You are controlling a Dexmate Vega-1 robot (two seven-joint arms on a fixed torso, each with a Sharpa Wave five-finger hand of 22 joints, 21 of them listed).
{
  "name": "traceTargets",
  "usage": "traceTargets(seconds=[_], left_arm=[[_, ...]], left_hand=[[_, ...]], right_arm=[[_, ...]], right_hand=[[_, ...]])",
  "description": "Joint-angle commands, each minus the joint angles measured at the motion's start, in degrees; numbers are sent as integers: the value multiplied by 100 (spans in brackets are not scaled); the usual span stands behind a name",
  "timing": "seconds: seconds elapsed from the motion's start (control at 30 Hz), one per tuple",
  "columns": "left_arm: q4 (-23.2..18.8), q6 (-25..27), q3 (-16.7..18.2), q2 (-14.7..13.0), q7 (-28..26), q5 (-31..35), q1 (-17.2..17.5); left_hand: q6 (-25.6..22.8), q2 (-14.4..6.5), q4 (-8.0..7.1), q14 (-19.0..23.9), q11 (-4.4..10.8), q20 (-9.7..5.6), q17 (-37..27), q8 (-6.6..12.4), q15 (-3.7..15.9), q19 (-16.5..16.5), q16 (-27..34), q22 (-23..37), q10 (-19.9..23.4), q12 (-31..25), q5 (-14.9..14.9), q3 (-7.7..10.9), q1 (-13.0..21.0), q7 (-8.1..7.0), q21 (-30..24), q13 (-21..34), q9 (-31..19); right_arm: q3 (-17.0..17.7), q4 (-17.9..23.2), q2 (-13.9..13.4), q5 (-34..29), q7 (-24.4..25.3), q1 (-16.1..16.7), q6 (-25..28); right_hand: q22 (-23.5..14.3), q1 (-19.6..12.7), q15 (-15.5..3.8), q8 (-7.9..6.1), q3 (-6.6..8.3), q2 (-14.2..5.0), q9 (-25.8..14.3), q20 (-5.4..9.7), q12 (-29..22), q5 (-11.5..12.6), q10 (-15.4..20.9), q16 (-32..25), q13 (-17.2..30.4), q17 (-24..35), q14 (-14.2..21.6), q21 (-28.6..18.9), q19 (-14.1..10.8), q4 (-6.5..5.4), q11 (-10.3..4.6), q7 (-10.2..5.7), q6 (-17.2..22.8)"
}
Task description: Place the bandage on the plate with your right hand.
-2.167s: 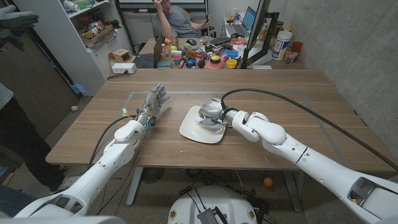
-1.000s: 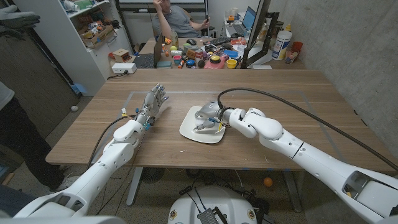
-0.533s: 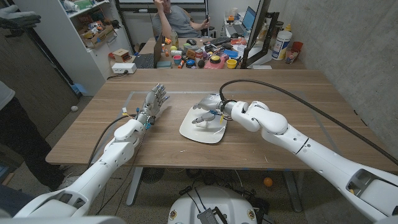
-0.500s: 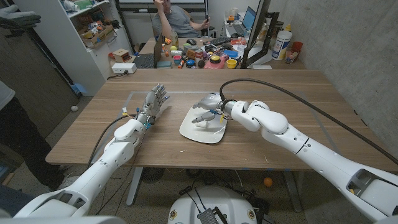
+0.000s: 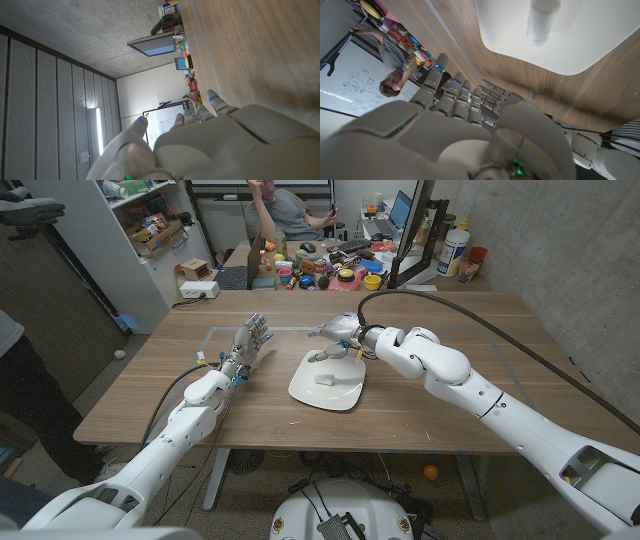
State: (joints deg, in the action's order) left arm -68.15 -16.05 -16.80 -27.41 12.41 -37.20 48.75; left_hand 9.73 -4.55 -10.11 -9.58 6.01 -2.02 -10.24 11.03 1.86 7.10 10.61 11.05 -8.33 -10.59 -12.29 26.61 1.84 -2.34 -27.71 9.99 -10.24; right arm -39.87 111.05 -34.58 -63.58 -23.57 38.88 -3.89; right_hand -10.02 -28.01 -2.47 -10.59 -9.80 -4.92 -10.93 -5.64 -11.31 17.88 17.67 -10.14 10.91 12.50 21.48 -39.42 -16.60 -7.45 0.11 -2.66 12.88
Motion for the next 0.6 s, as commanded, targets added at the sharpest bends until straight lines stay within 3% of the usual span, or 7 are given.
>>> traceTargets(seconds=[0.03, 0.6], left_arm=[[-99, 12, 13, -25, -18, 10, 42], [-194, -42, 50, -92, 34, -44, 126]], left_hand=[[243, -409, -1, -89, -10, -208, -9, -1, 187, 66, 8, 15, -33, -14, -35, -21, -5, 12, -37, 23, -22], [241, -403, -1, -92, -7, -201, -9, 0, 190, 69, 7, 14, -39, -13, -36, -30, -5, 10, -35, 23, -22]], right_arm=[[288, 287, -73, 222, 60, 19, 132], [664, 641, -142, 671, 329, 121, 411]], right_hand=[[-6, -2, -98, -19, -46, -50, -3, 7, 11, 14, -59, 19, 7, -11, -76, 60, 85, -2, -15, -82, -18], [-6, 160, -8, -16, -165, -27, 4, -107, 27, -24, -253, 10, -6, -69, -376, 275, 373, -50, -49, -129, -114]])
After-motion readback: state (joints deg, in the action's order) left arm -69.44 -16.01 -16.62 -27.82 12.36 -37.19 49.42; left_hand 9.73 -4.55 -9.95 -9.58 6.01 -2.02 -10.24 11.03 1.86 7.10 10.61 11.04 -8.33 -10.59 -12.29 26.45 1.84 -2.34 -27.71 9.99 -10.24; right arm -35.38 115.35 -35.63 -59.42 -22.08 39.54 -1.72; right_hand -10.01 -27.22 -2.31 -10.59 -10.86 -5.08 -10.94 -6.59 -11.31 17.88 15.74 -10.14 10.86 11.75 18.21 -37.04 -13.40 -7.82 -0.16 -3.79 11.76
